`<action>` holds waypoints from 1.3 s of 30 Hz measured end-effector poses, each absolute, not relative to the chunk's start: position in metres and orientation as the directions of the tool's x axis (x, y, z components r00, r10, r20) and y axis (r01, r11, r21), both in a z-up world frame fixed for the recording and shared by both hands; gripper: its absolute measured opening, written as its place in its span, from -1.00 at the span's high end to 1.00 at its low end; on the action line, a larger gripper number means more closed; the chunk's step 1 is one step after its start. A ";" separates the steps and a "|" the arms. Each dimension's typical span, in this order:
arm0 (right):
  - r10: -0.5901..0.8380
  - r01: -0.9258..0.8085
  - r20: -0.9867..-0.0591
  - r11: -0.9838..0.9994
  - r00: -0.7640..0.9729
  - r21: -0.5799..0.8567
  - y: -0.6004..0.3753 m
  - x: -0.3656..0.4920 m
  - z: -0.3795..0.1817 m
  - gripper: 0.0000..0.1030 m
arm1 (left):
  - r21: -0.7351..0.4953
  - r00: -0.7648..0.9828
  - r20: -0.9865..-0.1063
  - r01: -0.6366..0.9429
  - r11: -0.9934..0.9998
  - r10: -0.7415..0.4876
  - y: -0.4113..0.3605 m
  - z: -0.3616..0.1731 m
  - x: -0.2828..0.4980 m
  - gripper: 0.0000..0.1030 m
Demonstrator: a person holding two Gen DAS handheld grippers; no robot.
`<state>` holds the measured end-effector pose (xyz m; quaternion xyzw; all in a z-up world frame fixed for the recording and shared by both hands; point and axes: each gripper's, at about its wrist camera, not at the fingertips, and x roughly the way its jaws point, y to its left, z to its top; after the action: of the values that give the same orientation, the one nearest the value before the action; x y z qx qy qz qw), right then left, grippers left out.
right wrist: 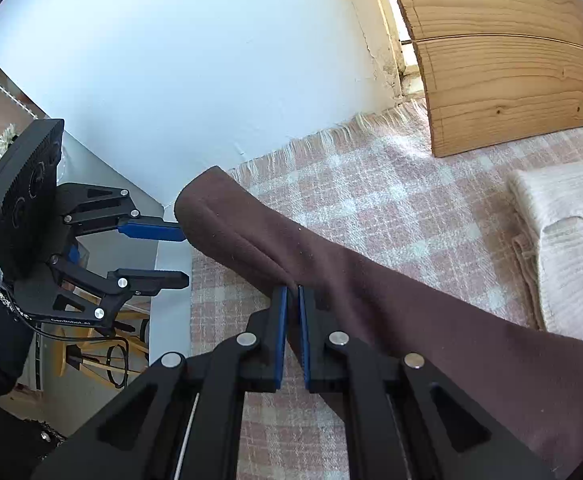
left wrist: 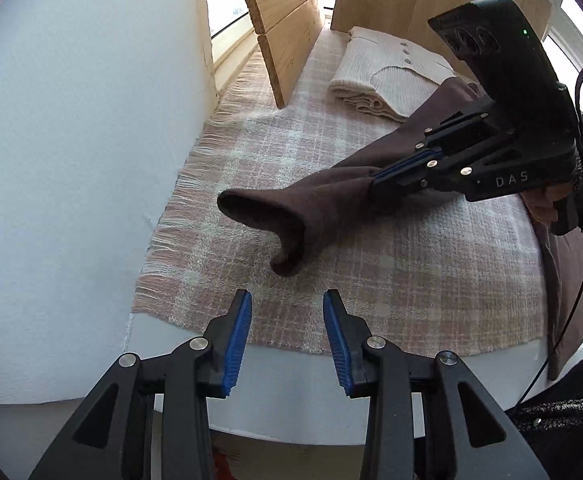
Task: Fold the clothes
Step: 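Grasp the sleeve cuff with the left gripper while the right gripper grasps the sleeve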
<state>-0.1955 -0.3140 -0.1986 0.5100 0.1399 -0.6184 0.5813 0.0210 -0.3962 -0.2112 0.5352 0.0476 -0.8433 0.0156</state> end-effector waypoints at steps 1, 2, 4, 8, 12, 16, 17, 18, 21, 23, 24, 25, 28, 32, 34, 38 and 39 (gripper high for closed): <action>-0.577 0.862 -0.792 -0.282 0.198 0.421 -0.314 -0.195 -0.197 0.87 | -0.054 -0.434 -0.901 0.079 -0.995 0.014 -0.394 -0.211 0.020 0.32; -0.576 0.862 -0.792 -0.279 0.202 0.423 -0.314 -0.194 -0.196 0.87 | -0.049 -0.446 -0.895 0.084 -0.995 0.007 -0.392 -0.208 0.020 0.32; -0.576 0.863 -0.790 -0.272 0.209 0.426 -0.314 -0.192 -0.194 0.87 | -0.061 -0.480 -0.877 0.084 -0.995 0.013 -0.389 -0.198 0.021 0.32; -0.582 0.867 -0.784 -0.256 0.215 0.428 -0.307 -0.189 -0.188 0.87 | -0.108 -0.527 -0.848 0.054 -0.993 0.064 -0.385 -0.183 0.022 0.32; -0.583 0.873 -0.784 -0.247 0.213 0.421 -0.304 -0.186 -0.184 0.87 | -0.135 -0.506 -0.858 0.047 -0.990 0.093 -0.386 -0.190 0.014 0.32; -0.577 0.885 -0.792 -0.240 0.200 0.398 -0.304 -0.180 -0.183 0.87 | -0.160 -0.513 -0.851 0.049 -0.986 0.113 -0.385 -0.191 0.009 0.45; -0.577 0.888 -0.792 -0.236 0.199 0.395 -0.304 -0.180 -0.182 0.87 | -0.159 -0.512 -0.852 0.049 -0.986 0.112 -0.384 -0.191 0.008 0.53; -0.578 0.889 -0.792 -0.235 0.198 0.393 -0.303 -0.180 -0.181 0.87 | -0.142 -0.506 -0.857 0.051 -0.989 0.097 -0.382 -0.191 0.008 0.63; -0.596 0.883 -0.777 -0.231 0.203 0.408 -0.301 -0.181 -0.175 0.87 | -0.073 -0.491 -0.870 0.052 -0.996 0.038 -0.377 -0.188 0.012 0.63; -0.603 0.885 -0.772 -0.227 0.200 0.407 -0.299 -0.182 -0.171 0.87 | -0.090 -0.503 -0.863 0.049 -0.995 0.053 -0.378 -0.185 0.019 0.59; -0.606 0.886 -0.771 -0.227 0.197 0.405 -0.298 -0.182 -0.169 0.87 | -0.110 -0.506 -0.860 0.058 -0.992 0.065 -0.382 -0.185 0.022 0.56; -0.610 0.887 -0.768 -0.225 0.195 0.404 -0.297 -0.182 -0.167 0.87 | -0.124 -0.511 -0.857 0.070 -0.990 0.072 -0.385 -0.185 0.025 0.56; -0.613 0.886 -0.765 -0.223 0.197 0.407 -0.296 -0.181 -0.164 0.87 | -0.141 -0.524 -0.850 0.110 -0.984 0.063 -0.393 -0.183 0.033 0.57; -0.609 0.890 -0.767 -0.215 0.201 0.403 -0.295 -0.178 -0.162 0.87 | -0.168 -0.559 -0.825 0.104 -0.980 0.082 -0.388 -0.170 0.041 0.59; -0.607 0.890 -0.769 -0.213 0.202 0.402 -0.297 -0.177 -0.162 0.87 | -0.172 -0.569 -0.816 0.083 -0.982 0.096 -0.383 -0.166 0.039 0.56; -0.605 0.893 -0.771 -0.213 0.198 0.396 -0.297 -0.175 -0.161 0.87 | -0.168 -0.546 -0.832 0.072 -0.983 0.102 -0.381 -0.175 0.029 0.57; -0.606 0.893 -0.770 -0.214 0.197 0.397 -0.297 -0.174 -0.161 0.87 | -0.173 -0.538 -0.836 0.070 -0.983 0.108 -0.381 -0.178 0.027 0.57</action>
<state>-0.1742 -0.2974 -0.1611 0.4774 0.1501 -0.6156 0.6088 0.0273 -0.3806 -0.1782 0.4803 0.0928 -0.8721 -0.0111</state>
